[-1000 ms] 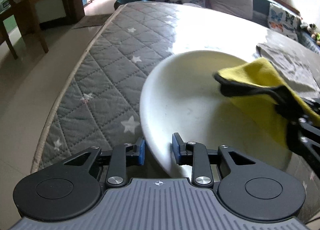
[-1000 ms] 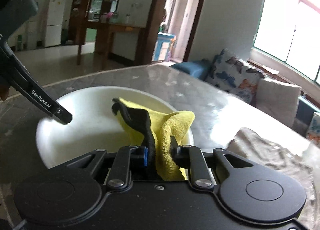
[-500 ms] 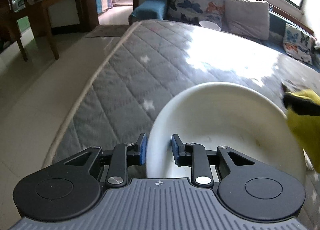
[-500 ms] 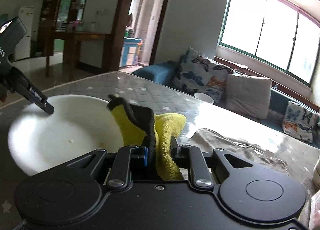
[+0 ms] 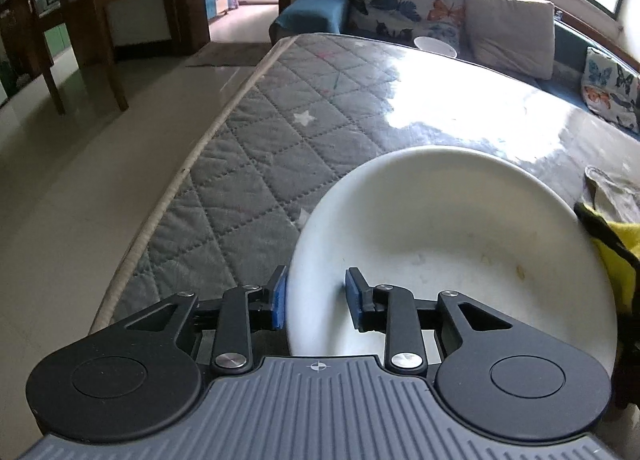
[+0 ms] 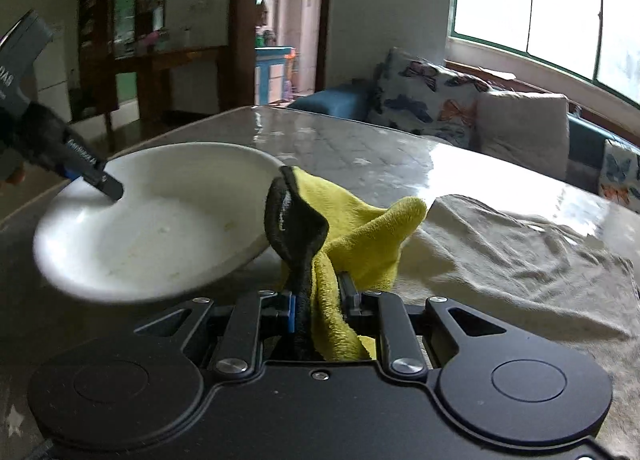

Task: Clean bowl
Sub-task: 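Lift the cloth out of the basin with the right gripper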

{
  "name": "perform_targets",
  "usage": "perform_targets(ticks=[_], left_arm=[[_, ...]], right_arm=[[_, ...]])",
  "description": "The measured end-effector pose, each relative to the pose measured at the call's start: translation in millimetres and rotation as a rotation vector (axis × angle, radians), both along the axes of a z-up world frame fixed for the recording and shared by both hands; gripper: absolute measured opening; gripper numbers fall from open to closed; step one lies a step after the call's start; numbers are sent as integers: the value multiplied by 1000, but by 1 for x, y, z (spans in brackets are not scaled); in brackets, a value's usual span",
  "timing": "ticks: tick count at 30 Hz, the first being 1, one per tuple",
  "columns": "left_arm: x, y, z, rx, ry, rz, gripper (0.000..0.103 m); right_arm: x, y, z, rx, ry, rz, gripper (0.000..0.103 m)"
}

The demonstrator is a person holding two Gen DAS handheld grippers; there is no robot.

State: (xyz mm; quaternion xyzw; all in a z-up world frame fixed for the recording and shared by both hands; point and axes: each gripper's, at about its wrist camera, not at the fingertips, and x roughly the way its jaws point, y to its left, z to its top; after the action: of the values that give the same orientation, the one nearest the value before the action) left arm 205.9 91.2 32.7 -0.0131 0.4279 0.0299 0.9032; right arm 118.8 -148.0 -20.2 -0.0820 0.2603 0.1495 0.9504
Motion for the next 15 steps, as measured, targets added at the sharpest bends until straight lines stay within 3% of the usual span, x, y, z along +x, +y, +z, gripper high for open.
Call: perform_targets(ticks=[6,11,15], left_arm=[[-20,-1,9,-4,-39,-6,37],[-34,-7,17,12,-74,-21,42],[-51,-11,27,-20,-101,-41,44]], right_arm=[[-3,7,-9,-62,-13,74,22],[-5,13,-17,-114,-24,136,31],[-13,6,-18,-100,-33,125,31]])
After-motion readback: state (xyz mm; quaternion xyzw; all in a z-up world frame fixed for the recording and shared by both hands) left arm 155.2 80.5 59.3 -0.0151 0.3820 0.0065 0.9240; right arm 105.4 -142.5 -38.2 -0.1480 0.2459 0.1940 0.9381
